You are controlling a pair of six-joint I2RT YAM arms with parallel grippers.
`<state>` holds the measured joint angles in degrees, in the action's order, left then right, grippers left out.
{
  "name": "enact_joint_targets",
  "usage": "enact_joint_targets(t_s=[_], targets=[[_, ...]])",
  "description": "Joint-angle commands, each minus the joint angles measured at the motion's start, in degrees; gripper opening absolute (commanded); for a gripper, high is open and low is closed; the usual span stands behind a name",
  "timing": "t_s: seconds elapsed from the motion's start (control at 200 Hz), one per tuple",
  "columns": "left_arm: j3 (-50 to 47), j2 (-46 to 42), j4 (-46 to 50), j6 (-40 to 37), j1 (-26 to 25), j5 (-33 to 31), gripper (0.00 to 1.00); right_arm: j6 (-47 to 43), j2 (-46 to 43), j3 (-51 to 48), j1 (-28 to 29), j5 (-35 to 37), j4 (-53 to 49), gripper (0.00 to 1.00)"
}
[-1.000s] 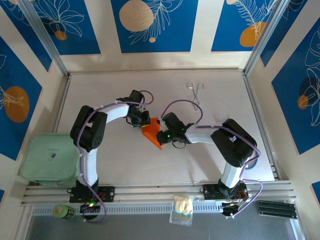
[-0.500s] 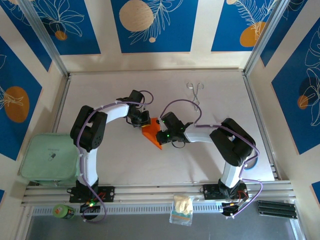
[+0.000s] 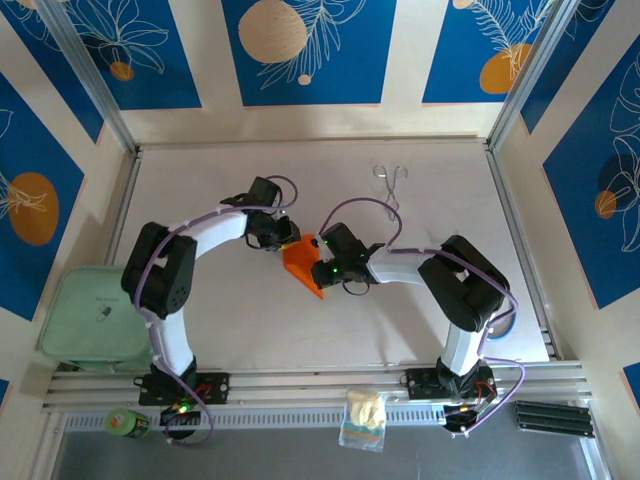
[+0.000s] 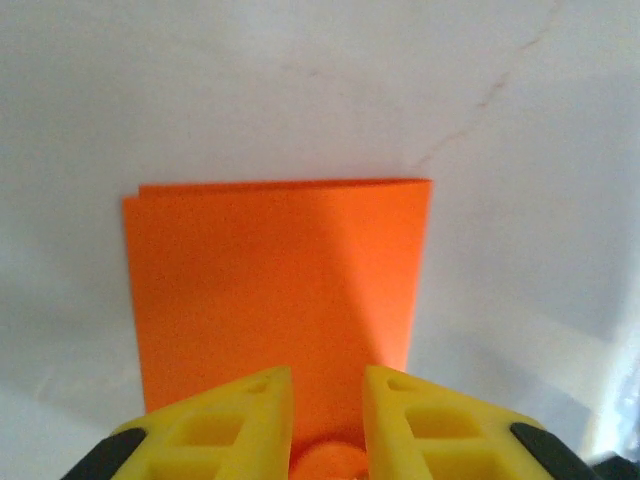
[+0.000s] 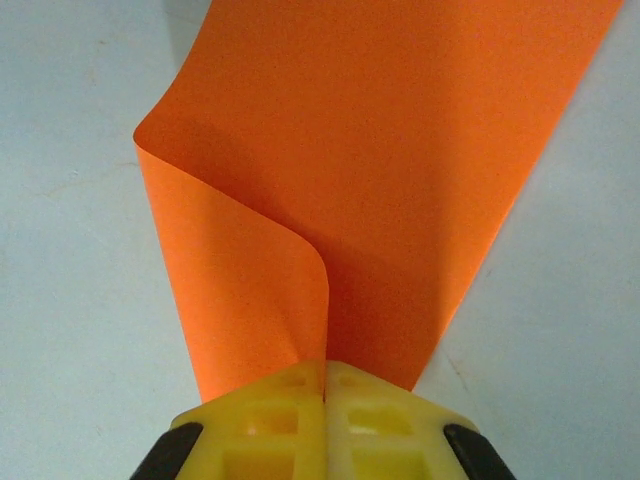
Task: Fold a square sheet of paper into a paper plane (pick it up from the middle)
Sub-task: Third fold the triangle at the center of the table.
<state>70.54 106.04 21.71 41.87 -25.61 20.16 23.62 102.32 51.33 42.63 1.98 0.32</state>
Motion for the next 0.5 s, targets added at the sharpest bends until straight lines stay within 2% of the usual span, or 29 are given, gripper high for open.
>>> enact_joint_targets(t_s=[0.0, 0.29, 0.495], targets=[[-5.46, -5.45, -6.26, 5.89, 0.23, 1.28, 0.26, 0.03, 1.6, 0.95, 0.26, -0.15, -3.04, 0.01], [-20.87, -11.62, -21.34, 14.82, -4.08, 4.88, 0.26, -0.22, 1.79, 1.85, -0.18, -0.46, -4.92, 0.01], [-24.63, -10.69, -27.03, 17.57, -5.35, 5.78, 0.24, -0.47, 1.92, 1.83, -0.26, -0.83, -5.28, 0.01]])
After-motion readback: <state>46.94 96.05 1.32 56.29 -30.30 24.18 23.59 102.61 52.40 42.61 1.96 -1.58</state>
